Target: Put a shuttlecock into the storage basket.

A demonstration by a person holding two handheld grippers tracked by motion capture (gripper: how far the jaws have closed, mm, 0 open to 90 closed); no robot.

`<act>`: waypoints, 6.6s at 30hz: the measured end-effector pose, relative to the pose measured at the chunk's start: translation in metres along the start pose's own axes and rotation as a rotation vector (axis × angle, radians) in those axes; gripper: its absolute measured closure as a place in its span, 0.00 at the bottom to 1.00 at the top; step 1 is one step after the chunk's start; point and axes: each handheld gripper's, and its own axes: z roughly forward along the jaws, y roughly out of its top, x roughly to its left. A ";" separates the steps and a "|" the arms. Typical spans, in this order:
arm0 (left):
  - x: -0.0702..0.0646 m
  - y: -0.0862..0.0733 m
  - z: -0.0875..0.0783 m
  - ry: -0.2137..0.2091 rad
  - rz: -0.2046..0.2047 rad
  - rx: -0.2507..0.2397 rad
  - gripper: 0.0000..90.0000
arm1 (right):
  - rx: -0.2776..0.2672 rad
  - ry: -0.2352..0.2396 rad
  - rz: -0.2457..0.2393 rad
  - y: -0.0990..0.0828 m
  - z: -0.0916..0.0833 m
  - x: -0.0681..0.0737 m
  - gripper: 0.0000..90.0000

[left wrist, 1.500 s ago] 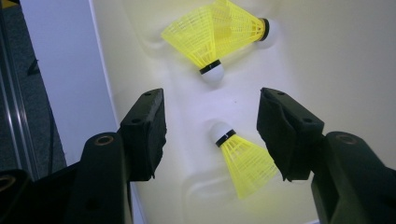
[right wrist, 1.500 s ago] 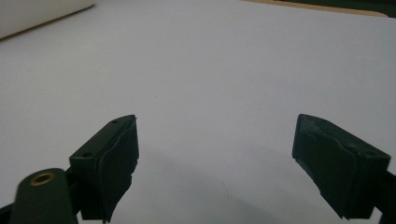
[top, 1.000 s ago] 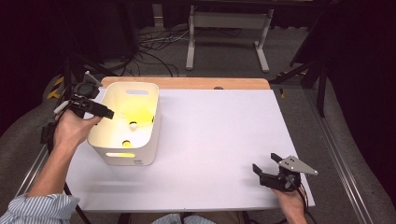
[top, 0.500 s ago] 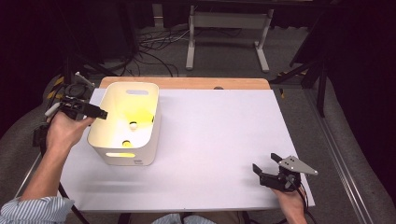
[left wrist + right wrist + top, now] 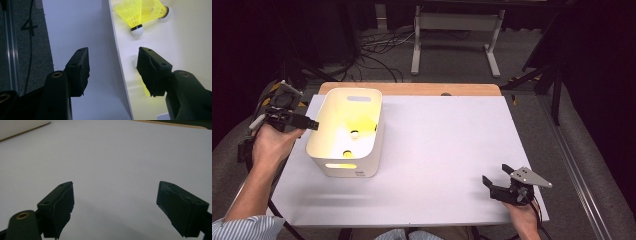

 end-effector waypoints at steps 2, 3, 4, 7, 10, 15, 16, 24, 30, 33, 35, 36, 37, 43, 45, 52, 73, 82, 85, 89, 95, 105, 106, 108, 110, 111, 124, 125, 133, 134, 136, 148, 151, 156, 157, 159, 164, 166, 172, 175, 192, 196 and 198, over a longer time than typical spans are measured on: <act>0.002 -0.002 0.000 0.000 -0.006 0.001 0.49 | 0.001 0.000 0.000 0.000 0.000 0.000 0.17; 0.003 -0.002 0.000 -0.001 -0.007 0.003 0.49 | 0.001 0.000 0.000 0.000 0.000 0.000 0.17; 0.005 -0.003 0.000 0.001 -0.011 0.001 0.49 | 0.001 -0.001 0.001 0.000 0.000 0.000 0.17; 0.009 -0.006 0.000 0.001 -0.018 -0.001 0.49 | 0.001 0.000 0.001 0.000 0.000 0.000 0.17; 0.011 -0.008 -0.001 0.002 -0.028 -0.003 0.49 | 0.002 0.000 0.001 0.000 0.000 0.000 0.17; 0.013 -0.011 -0.004 -0.005 -0.031 -0.017 0.49 | 0.002 0.001 -0.001 0.000 0.000 0.000 0.17; 0.013 -0.011 -0.005 -0.006 -0.029 -0.020 0.49 | 0.002 0.001 -0.002 0.000 0.000 0.000 0.17; 0.014 -0.016 -0.009 -0.006 -0.039 -0.039 0.49 | 0.002 0.002 0.000 0.000 0.000 0.000 0.17; 0.015 -0.019 -0.009 -0.007 -0.044 -0.048 0.49 | 0.002 0.001 -0.001 0.000 0.000 0.000 0.17; 0.016 -0.021 -0.007 -0.007 -0.040 -0.047 0.49 | 0.002 0.001 -0.001 0.000 0.000 0.000 0.17; 0.017 -0.022 -0.007 -0.004 -0.039 -0.047 0.49 | 0.002 0.002 0.000 0.000 0.001 0.001 0.17; 0.017 -0.023 -0.006 -0.007 -0.040 -0.048 0.49 | 0.002 0.002 0.001 0.000 0.001 0.001 0.17; 0.017 -0.023 -0.005 -0.008 -0.045 -0.049 0.49 | 0.002 0.001 0.001 0.000 0.001 0.001 0.17; 0.018 -0.026 -0.005 -0.005 -0.042 -0.044 0.49 | 0.004 0.002 0.002 0.000 0.001 0.001 0.17; 0.019 -0.027 -0.004 -0.003 -0.047 -0.046 0.49 | 0.003 0.001 0.002 0.000 0.000 0.001 0.17; 0.020 -0.032 -0.001 -0.006 -0.046 -0.044 0.49 | 0.002 0.001 -0.001 0.000 0.000 0.001 0.17; 0.027 -0.053 0.011 -0.013 -0.062 -0.040 0.49 | 0.002 0.000 0.001 0.000 0.000 0.001 0.17; 0.030 -0.063 0.014 -0.021 -0.071 -0.047 0.50 | 0.002 0.000 -0.001 0.000 0.000 0.001 0.17; 0.030 -0.064 0.015 -0.022 -0.063 -0.047 0.49 | 0.003 -0.001 0.001 0.000 0.000 0.001 0.17; 0.028 -0.067 0.016 -0.022 -0.067 -0.053 0.49 | 0.003 0.000 0.000 0.000 0.000 0.002 0.17; 0.028 -0.070 0.018 -0.027 -0.067 -0.048 0.47 | 0.002 0.002 -0.002 0.000 0.000 0.001 0.17; 0.027 -0.076 0.021 -0.025 -0.070 -0.054 0.46 | 0.002 0.004 -0.002 0.001 0.000 0.002 0.17; 0.027 -0.077 0.021 -0.022 -0.073 -0.058 0.46 | 0.002 0.004 -0.002 0.001 0.000 0.002 0.17; 0.027 -0.079 0.022 -0.023 -0.074 -0.064 0.46 | 0.002 0.004 -0.003 0.001 0.001 0.002 0.17; 0.027 -0.081 0.022 -0.024 -0.076 -0.066 0.46 | 0.002 0.004 -0.003 0.001 0.001 0.002 0.17; 0.027 -0.082 0.022 -0.025 -0.077 -0.069 0.46 | 0.002 0.004 -0.002 0.001 0.001 0.002 0.17; 0.027 -0.096 0.029 -0.034 -0.081 -0.071 0.45 | 0.004 0.004 -0.001 0.001 0.001 0.002 0.17; 0.027 -0.097 0.029 -0.036 -0.079 -0.071 0.45 | 0.003 0.004 0.000 0.001 0.001 0.003 0.17; 0.025 -0.104 0.032 -0.046 -0.075 -0.084 0.45 | 0.002 0.004 -0.003 0.001 0.001 0.003 0.17; 0.025 -0.105 0.032 -0.048 -0.071 -0.089 0.45 | 0.002 0.004 -0.003 0.001 0.001 0.002 0.17; 0.024 -0.106 0.032 -0.051 -0.069 -0.091 0.45 | 0.002 0.004 -0.002 0.001 0.001 0.002 0.17; 0.019 -0.114 0.034 -0.058 -0.059 -0.110 0.43 | 0.001 0.004 -0.005 0.001 0.000 0.002 0.17; 0.018 -0.117 0.034 -0.060 -0.055 -0.118 0.43 | 0.002 0.004 -0.005 0.001 0.000 0.003 0.17; 0.016 -0.121 0.033 -0.067 -0.056 -0.135 0.42 | 0.001 0.004 -0.005 0.001 0.000 0.002 0.17; 0.016 -0.122 0.033 -0.063 -0.056 -0.138 0.42 | 0.002 0.004 -0.005 0.001 0.000 0.003 0.17; 0.015 -0.124 0.033 -0.065 -0.050 -0.141 0.42 | 0.001 0.004 -0.006 0.001 0.000 0.003 0.17; 0.012 -0.127 0.033 -0.068 -0.049 -0.151 0.42 | 0.001 0.003 -0.005 0.001 0.000 0.003 0.17; 0.011 -0.129 0.033 -0.073 -0.043 -0.154 0.42 | 0.001 0.003 -0.006 0.001 0.000 0.003 0.17; 0.006 -0.133 0.034 -0.081 -0.046 -0.161 0.42 | 0.001 0.003 -0.006 0.001 0.000 0.003 0.17; 0.005 -0.135 0.035 -0.080 -0.037 -0.163 0.42 | 0.000 0.003 -0.005 0.001 0.000 0.003 0.17; -0.009 -0.145 0.042 -0.116 -0.014 -0.188 0.40 | 0.001 0.008 -0.005 0.001 0.000 0.004 0.17; -0.011 -0.147 0.043 -0.116 -0.016 -0.194 0.39 | 0.001 0.009 -0.006 0.001 0.000 0.004 0.17; -0.012 -0.148 0.043 -0.114 -0.016 -0.199 0.39 | 0.001 0.010 -0.006 0.001 0.000 0.004 0.17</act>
